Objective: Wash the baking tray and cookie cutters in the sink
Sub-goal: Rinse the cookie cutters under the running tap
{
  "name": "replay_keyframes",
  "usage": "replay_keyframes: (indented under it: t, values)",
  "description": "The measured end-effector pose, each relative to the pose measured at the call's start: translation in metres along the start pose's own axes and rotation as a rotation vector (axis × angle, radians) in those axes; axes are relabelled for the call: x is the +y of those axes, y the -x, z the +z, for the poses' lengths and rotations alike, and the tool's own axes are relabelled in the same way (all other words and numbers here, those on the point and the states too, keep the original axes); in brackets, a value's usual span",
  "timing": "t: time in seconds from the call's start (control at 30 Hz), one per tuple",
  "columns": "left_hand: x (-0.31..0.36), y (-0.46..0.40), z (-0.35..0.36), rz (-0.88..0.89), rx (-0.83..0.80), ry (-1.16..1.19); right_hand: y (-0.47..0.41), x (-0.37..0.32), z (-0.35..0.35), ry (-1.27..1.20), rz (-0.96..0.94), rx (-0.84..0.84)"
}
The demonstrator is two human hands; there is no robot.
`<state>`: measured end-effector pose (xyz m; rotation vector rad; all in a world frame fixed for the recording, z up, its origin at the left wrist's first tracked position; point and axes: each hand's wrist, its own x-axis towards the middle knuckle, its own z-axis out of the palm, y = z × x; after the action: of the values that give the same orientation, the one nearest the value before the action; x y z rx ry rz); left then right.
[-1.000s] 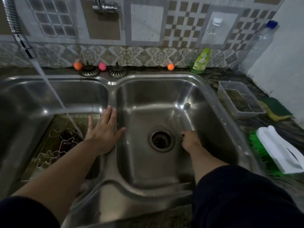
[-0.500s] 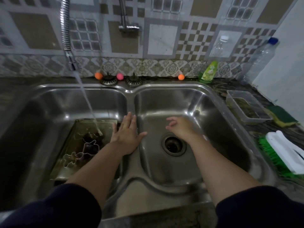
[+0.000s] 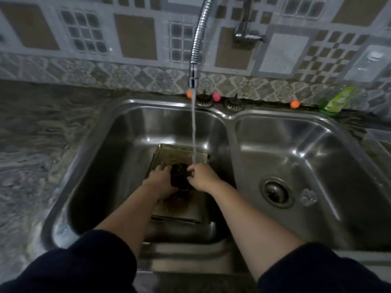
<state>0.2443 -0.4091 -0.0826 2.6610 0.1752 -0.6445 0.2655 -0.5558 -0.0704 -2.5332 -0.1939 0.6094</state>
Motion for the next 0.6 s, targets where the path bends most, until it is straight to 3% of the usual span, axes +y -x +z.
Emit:
replay_keyframes:
  t: [0.23, 0.33, 0.47, 0.6]
  values:
    - [-0.005, -0.006, 0.008, 0.085, -0.074, 0.069, -0.023, -0.006, 0.036, -0.097, 0.231, 0.119]
    - [-0.002, -0.009, 0.002, 0.101, -0.009, 0.101, -0.027, -0.009, 0.025, -0.341, 0.295, 0.12]
    - [0.015, -0.012, -0.018, 0.176, 0.118, 0.358, -0.027, -0.01, -0.008, -0.692, 0.278, 0.142]
    - [0.035, -0.011, -0.029, 0.157, 0.249, 0.594, -0.021, -0.012, -0.035, -0.871, 0.256, 0.11]
